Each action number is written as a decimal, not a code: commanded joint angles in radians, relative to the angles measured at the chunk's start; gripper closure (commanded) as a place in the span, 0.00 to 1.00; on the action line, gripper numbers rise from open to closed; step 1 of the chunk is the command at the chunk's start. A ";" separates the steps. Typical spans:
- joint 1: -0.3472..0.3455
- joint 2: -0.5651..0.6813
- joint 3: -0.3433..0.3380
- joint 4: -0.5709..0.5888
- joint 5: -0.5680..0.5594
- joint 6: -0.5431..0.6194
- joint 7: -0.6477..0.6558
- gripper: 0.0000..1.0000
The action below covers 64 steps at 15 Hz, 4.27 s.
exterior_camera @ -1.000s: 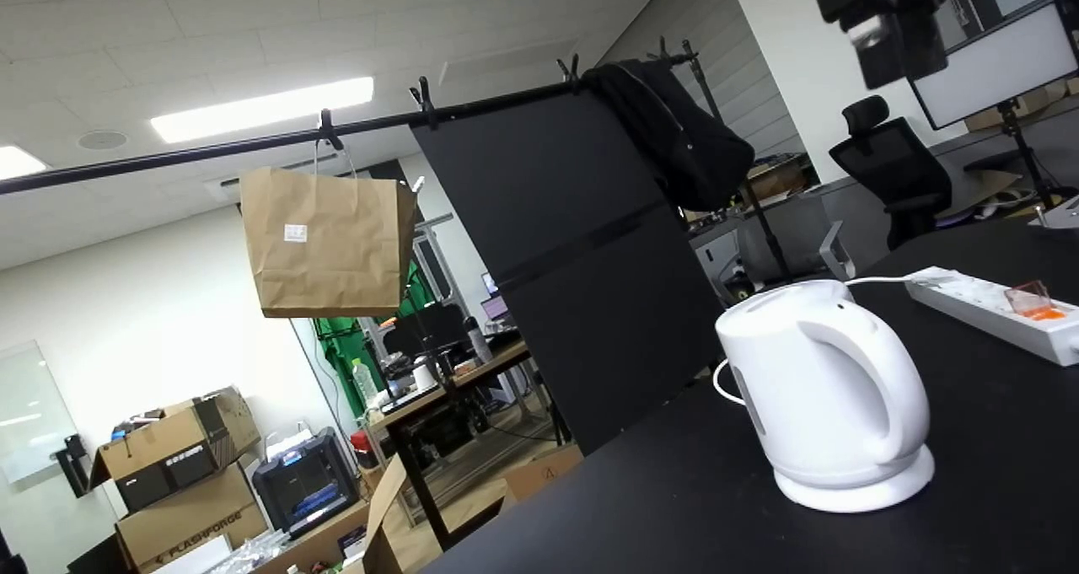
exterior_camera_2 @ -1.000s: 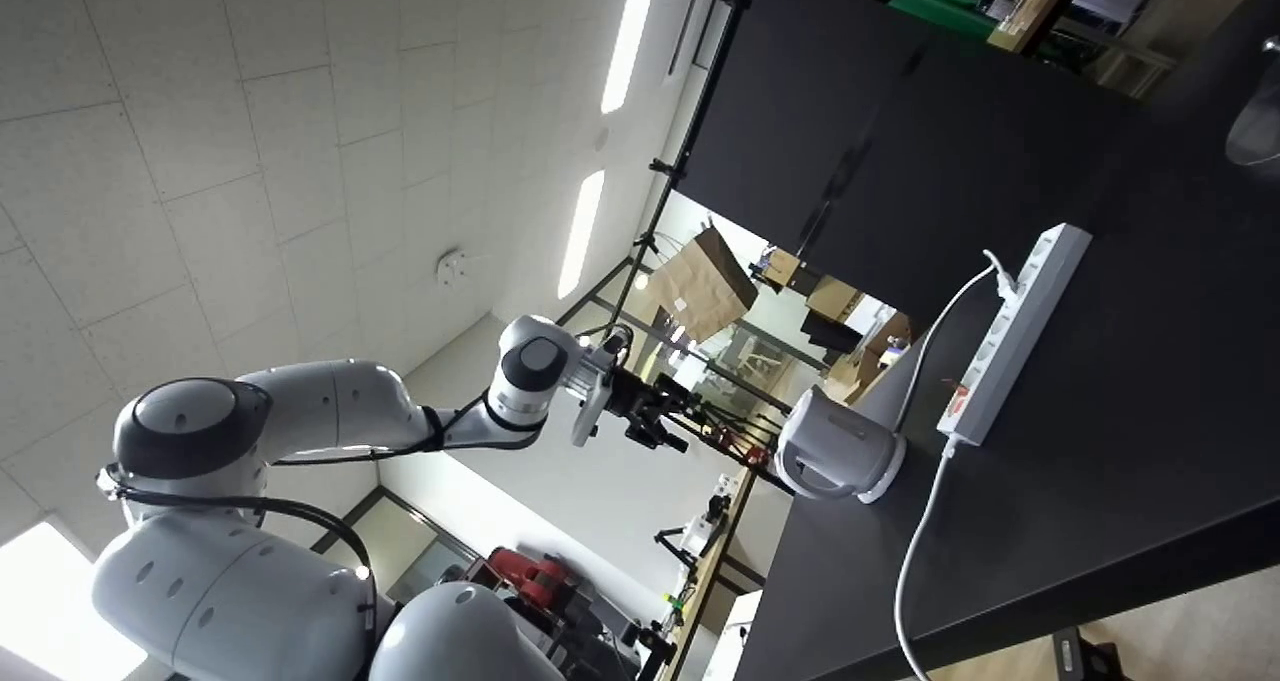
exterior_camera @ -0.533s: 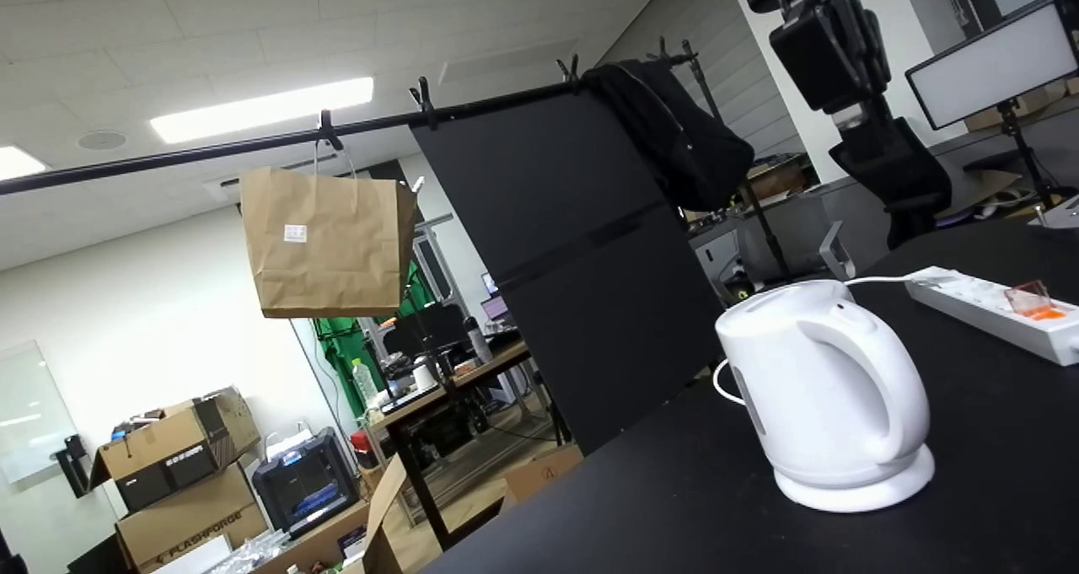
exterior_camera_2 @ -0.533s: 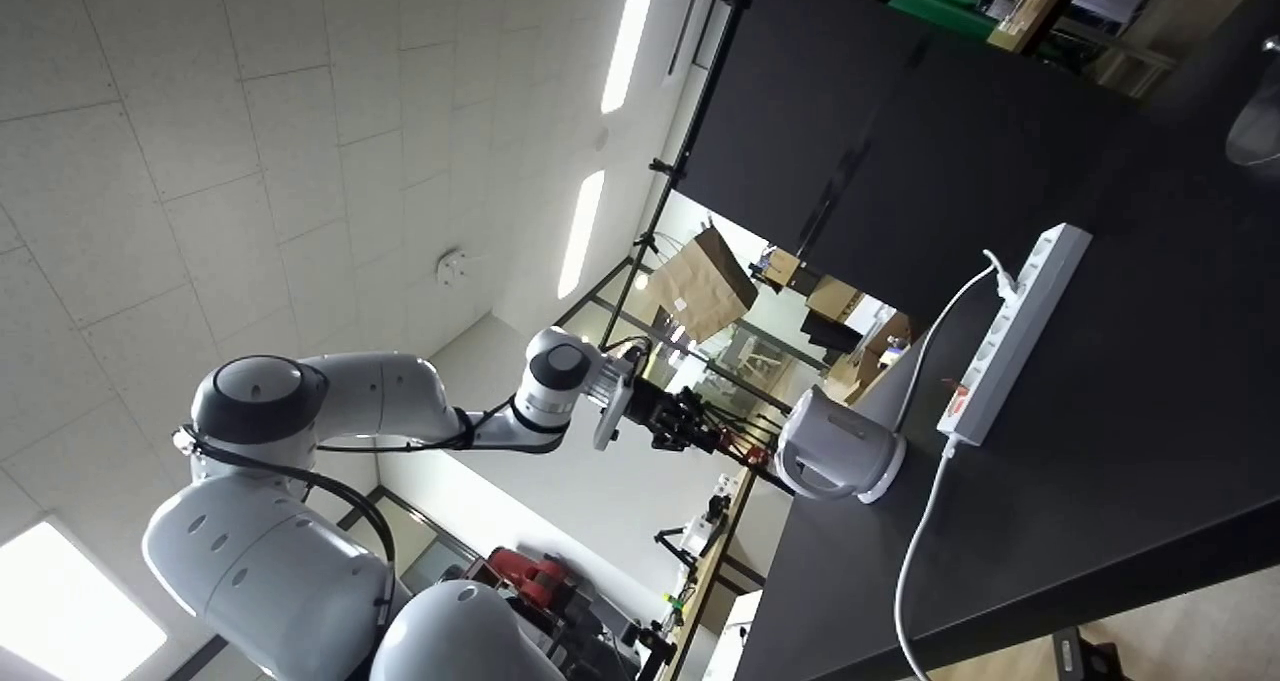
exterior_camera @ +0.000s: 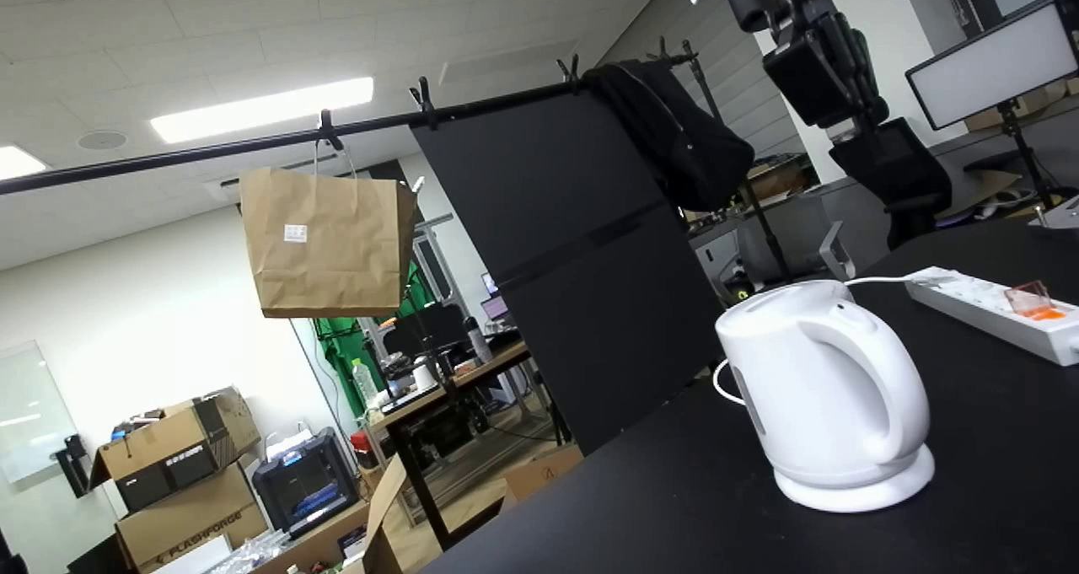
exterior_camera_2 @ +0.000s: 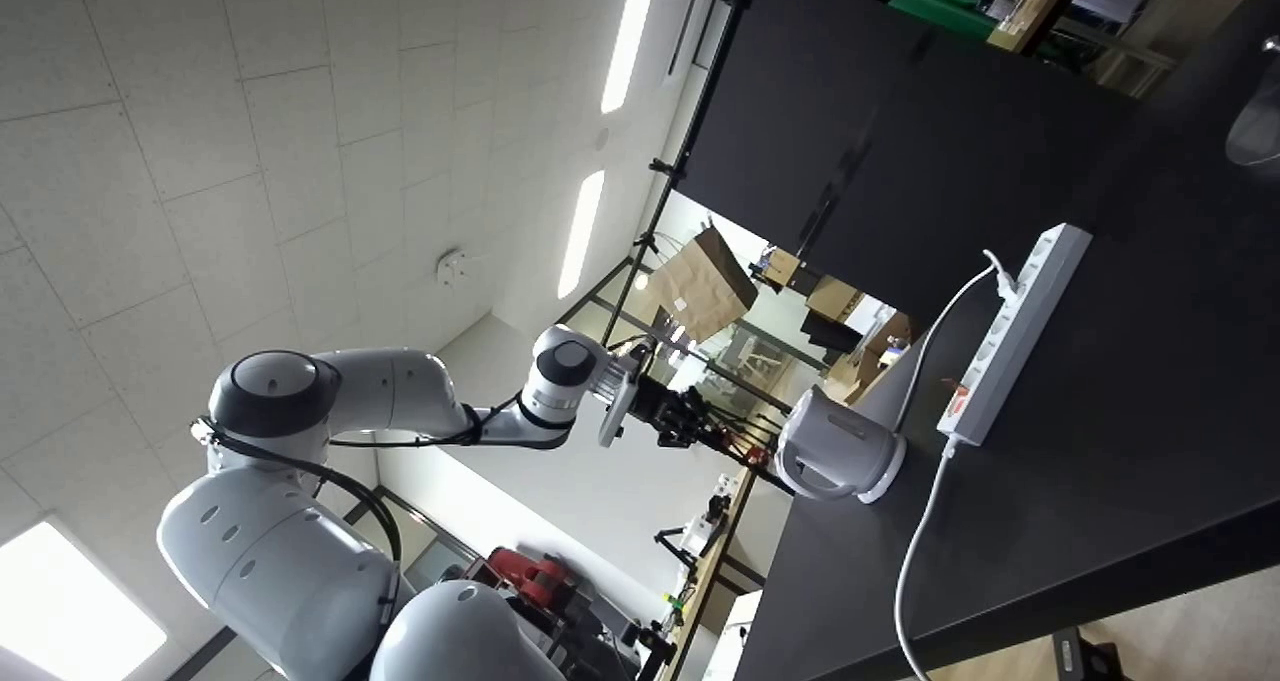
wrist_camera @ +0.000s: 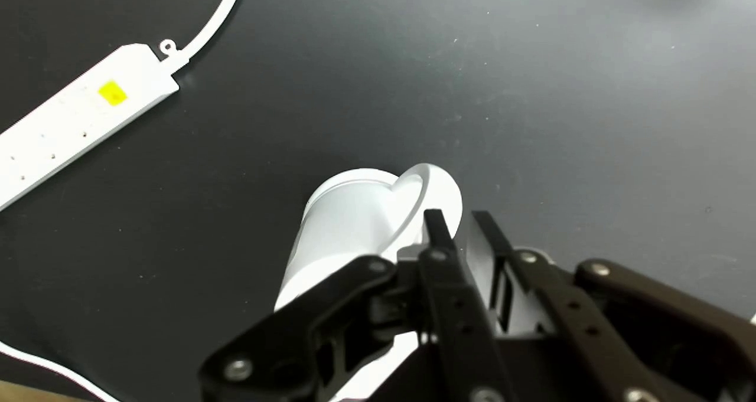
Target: Turn on the big switch on the adapter
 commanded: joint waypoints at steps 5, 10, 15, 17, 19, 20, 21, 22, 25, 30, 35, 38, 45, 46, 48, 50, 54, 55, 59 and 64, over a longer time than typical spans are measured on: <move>-0.010 0.014 -0.024 -0.009 -0.052 0.043 0.023 1.00; -0.059 0.053 -0.091 -0.028 -0.103 0.197 0.075 1.00; -0.098 0.118 -0.165 -0.036 -0.191 0.260 0.176 1.00; -0.102 0.147 -0.186 -0.029 -0.213 0.255 0.211 1.00; -0.099 0.163 -0.199 -0.023 -0.212 0.219 0.226 1.00; -0.104 0.153 -0.190 -0.037 -0.184 0.247 0.163 1.00; -0.104 0.161 -0.193 -0.037 -0.183 0.248 0.160 1.00; -0.104 0.165 -0.193 -0.037 -0.181 0.250 0.158 1.00; -0.102 0.165 -0.192 -0.036 -0.181 0.251 0.158 1.00; -0.102 0.165 -0.191 -0.036 -0.181 0.251 0.158 1.00; -0.096 0.166 -0.196 -0.036 -0.181 0.245 0.209 1.00; -0.088 0.169 -0.206 -0.039 -0.194 0.277 0.301 1.00; -0.091 0.169 -0.199 -0.037 -0.172 0.267 0.300 1.00; -0.091 0.169 -0.199 -0.037 -0.172 0.267 0.301 1.00; -0.091 0.170 -0.199 -0.037 -0.172 0.267 0.302 1.00; -0.091 0.170 -0.199 -0.037 -0.172 0.266 0.303 1.00; -0.093 0.188 -0.225 -0.028 -0.209 0.270 0.363 1.00; -0.097 0.197 -0.237 -0.026 -0.213 0.277 0.380 1.00; -0.111 0.238 -0.286 -0.023 -0.202 0.314 0.413 1.00; -0.116 0.310 -0.336 -0.025 -0.177 0.392 0.429 1.00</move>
